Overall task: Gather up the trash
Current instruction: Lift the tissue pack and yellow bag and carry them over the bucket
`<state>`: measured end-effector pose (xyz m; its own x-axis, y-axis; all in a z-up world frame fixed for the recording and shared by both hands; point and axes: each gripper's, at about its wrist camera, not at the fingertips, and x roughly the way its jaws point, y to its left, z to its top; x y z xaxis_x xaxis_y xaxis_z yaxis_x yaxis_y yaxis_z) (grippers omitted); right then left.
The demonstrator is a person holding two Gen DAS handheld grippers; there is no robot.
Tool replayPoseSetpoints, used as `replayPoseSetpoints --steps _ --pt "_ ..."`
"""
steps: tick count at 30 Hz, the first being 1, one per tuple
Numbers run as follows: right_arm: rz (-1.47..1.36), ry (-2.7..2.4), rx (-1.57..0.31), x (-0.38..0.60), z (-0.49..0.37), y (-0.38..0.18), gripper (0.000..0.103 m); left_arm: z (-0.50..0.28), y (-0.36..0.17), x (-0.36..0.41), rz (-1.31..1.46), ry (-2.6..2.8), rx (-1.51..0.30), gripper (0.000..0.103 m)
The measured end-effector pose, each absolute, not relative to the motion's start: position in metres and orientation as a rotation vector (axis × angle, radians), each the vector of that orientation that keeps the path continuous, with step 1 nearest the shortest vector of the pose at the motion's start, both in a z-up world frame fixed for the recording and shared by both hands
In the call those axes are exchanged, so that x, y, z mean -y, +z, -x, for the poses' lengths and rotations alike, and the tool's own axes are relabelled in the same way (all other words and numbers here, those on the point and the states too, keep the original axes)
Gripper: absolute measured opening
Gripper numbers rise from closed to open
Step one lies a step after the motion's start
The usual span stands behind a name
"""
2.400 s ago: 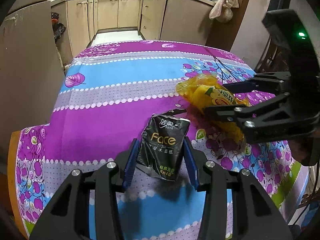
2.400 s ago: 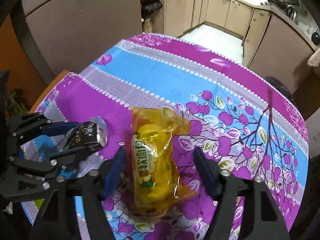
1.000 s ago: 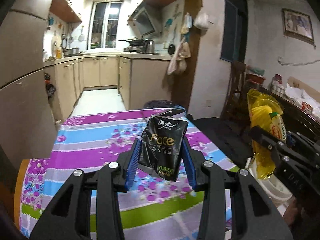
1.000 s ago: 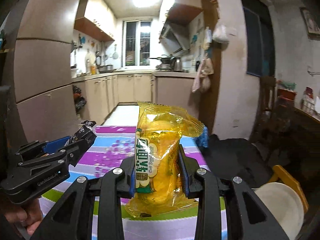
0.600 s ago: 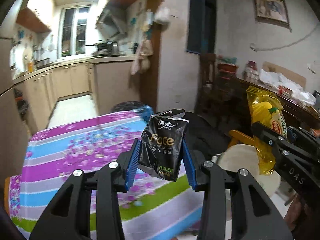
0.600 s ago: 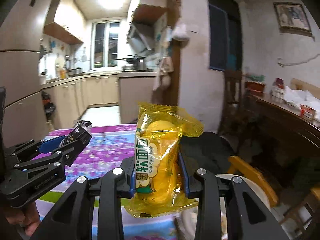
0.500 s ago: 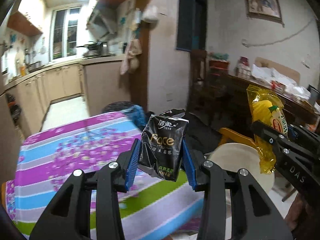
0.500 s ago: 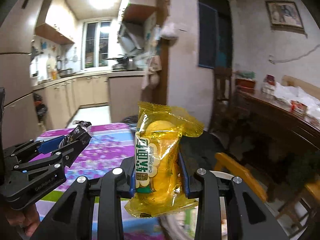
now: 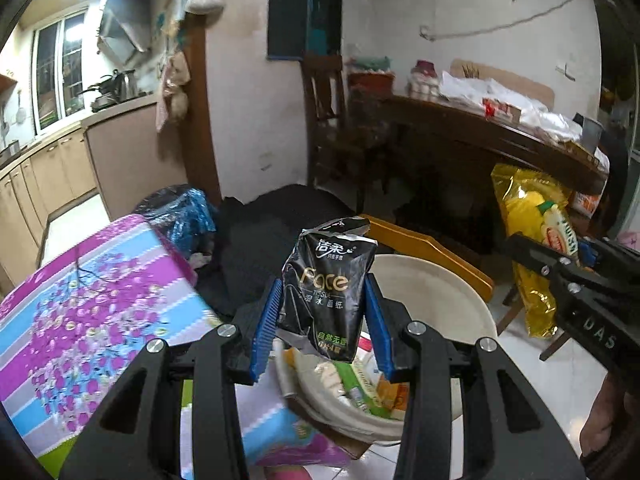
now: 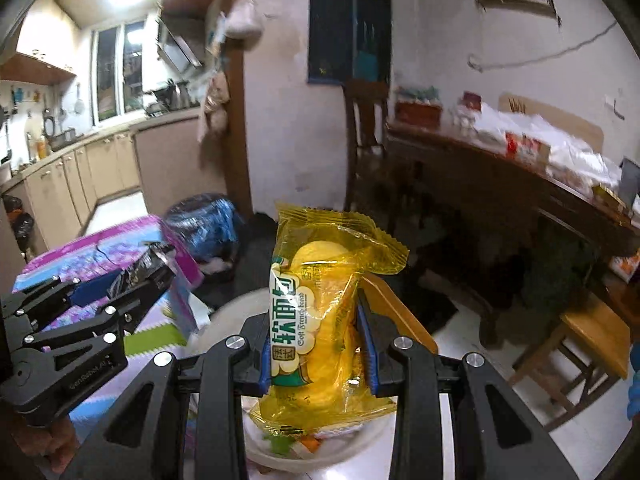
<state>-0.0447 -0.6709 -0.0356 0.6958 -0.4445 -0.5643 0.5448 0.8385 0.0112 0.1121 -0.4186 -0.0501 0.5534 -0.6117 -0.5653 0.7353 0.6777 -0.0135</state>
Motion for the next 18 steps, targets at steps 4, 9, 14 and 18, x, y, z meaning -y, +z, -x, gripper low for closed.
replayPoseSetpoints --steps 4,9,14,18 --pt "-0.23 -0.551 -0.654 0.699 0.021 -0.054 0.034 -0.114 -0.061 0.44 -0.261 -0.818 -0.614 0.039" --pt "-0.289 -0.534 -0.736 0.714 0.005 -0.08 0.034 -0.124 -0.08 0.466 -0.298 -0.828 -0.707 0.04" --pt "-0.312 -0.528 -0.784 0.722 -0.005 -0.101 0.034 -0.135 -0.097 0.482 -0.334 -0.811 -0.771 0.04" --pt "-0.314 -0.522 -0.805 0.716 -0.012 -0.112 0.034 -0.139 -0.106 0.487 -0.356 -0.801 -0.795 0.04"
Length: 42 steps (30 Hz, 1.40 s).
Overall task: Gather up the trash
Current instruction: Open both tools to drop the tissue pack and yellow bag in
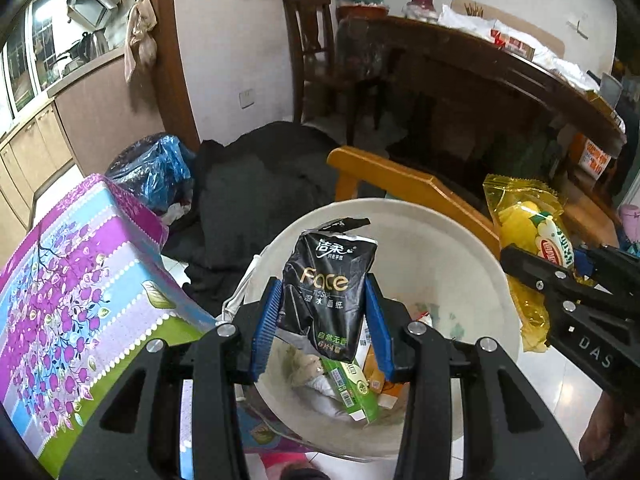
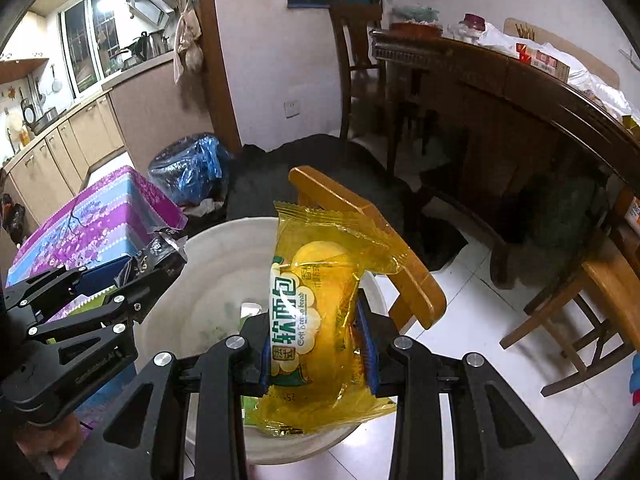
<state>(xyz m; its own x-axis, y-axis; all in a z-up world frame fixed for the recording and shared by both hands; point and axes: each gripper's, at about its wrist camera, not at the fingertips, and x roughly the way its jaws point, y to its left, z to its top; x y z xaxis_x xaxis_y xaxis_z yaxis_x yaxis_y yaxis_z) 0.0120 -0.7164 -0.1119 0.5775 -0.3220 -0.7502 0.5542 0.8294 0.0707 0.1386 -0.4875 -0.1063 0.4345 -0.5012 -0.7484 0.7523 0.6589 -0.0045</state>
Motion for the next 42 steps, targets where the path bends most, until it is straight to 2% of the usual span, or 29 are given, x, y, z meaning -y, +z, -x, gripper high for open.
replayPoseSetpoints --steps 17,27,32,34,42 --pt "-0.316 -0.516 -0.828 0.705 -0.02 -0.123 0.034 -0.143 -0.116 0.494 -0.379 -0.787 -0.815 0.04" --pt "-0.324 -0.517 -0.838 0.706 -0.022 -0.132 0.035 -0.149 -0.122 0.496 -0.394 -0.769 -0.82 0.045" --pt "-0.34 -0.518 -0.834 0.706 -0.022 -0.136 0.041 -0.152 -0.124 0.494 -0.401 -0.752 -0.82 0.048" --pt "-0.339 -0.526 -0.825 0.705 -0.021 -0.137 0.051 -0.153 -0.125 0.493 -0.402 -0.748 -0.821 0.051" --pt "-0.341 -0.525 -0.777 0.698 -0.014 -0.127 0.055 -0.152 -0.125 0.489 -0.404 -0.729 -0.812 0.062"
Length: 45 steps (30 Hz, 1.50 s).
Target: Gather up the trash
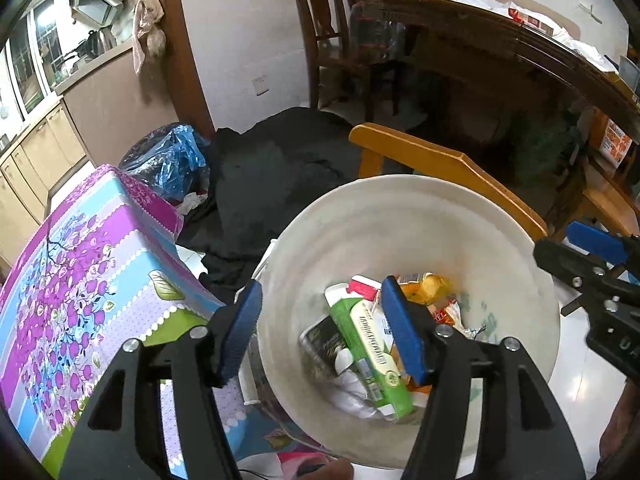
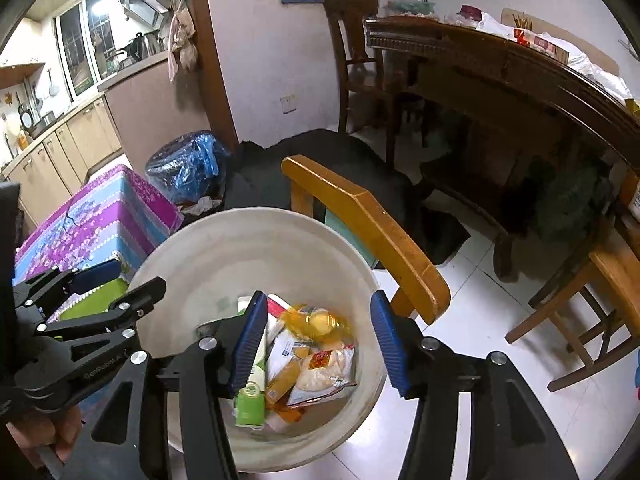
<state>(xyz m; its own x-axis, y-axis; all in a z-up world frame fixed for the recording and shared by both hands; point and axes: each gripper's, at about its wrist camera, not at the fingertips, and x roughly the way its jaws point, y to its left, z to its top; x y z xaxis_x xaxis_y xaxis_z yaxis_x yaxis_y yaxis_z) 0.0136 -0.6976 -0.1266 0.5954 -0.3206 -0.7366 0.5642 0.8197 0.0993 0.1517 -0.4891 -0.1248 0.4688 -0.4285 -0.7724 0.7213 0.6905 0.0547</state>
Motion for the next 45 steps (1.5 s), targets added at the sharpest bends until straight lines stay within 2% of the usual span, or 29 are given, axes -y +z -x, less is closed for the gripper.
replayPoseSetpoints --steps 2,5,9,13,15,29,35,45 --pt "-0.342 -0.515 -0.75 0.693 -0.009 -0.121 0.056 -0.151 -0.123 0.487 -0.402 -0.725 -0.807 0.064" --pt "-0.334 -0.501 -0.7 0.683 0.001 -0.11 0.061 -0.15 -0.119 0.48 -0.389 -0.722 -0.796 0.073" --pt "-0.305 -0.501 -0.597 0.657 0.024 -0.087 0.076 -0.149 -0.107 0.456 -0.342 -0.718 -0.77 0.082" --pt "-0.289 -0.505 -0.491 0.628 0.05 -0.066 0.092 -0.148 -0.086 0.419 -0.265 -0.697 -0.715 0.097" --pt "-0.278 -0.51 -0.45 0.613 0.063 -0.056 0.098 -0.144 -0.075 0.399 -0.232 -0.689 -0.68 0.097" --pt "-0.162 -0.622 -0.267 0.483 0.156 -0.019 0.098 -0.066 -0.003 0.272 -0.109 -0.673 -0.41 0.097" --pt "-0.128 -0.65 -0.19 0.421 0.198 -0.03 0.098 -0.018 -0.002 0.234 -0.092 -0.669 -0.288 0.097" --pt "-0.157 -0.685 -0.093 0.376 0.26 -0.041 0.098 0.02 -0.001 0.192 -0.034 -0.634 -0.211 0.097"
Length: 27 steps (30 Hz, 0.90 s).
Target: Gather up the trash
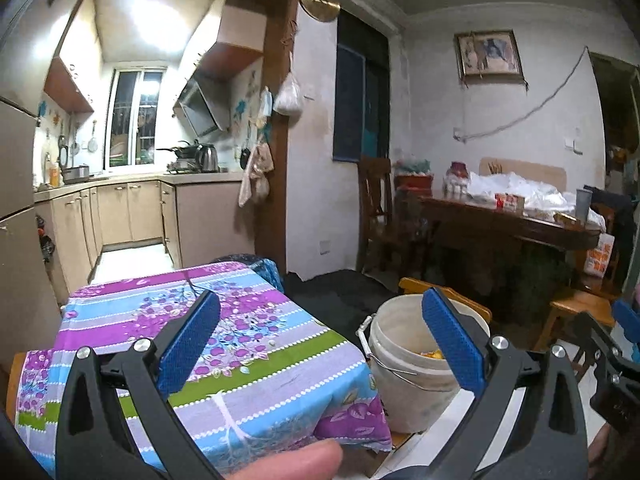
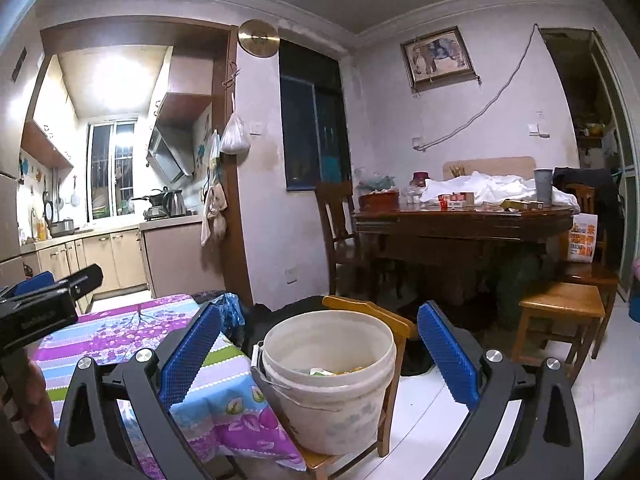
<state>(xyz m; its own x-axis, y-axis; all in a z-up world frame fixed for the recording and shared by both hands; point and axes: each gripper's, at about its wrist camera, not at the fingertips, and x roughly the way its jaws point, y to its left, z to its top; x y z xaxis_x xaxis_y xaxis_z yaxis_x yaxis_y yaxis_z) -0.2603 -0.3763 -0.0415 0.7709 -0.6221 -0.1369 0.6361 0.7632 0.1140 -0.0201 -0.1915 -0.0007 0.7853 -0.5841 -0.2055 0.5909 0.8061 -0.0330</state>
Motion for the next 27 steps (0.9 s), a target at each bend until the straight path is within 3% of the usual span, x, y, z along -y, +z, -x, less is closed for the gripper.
replayPoseSetpoints --steps 27 --pt "-0.164 -0.641 -0.126 0.375 0.261 -0.034 0.098 0.038 -0.017 0.202 -0.117 -0.654 -0.283 0.097"
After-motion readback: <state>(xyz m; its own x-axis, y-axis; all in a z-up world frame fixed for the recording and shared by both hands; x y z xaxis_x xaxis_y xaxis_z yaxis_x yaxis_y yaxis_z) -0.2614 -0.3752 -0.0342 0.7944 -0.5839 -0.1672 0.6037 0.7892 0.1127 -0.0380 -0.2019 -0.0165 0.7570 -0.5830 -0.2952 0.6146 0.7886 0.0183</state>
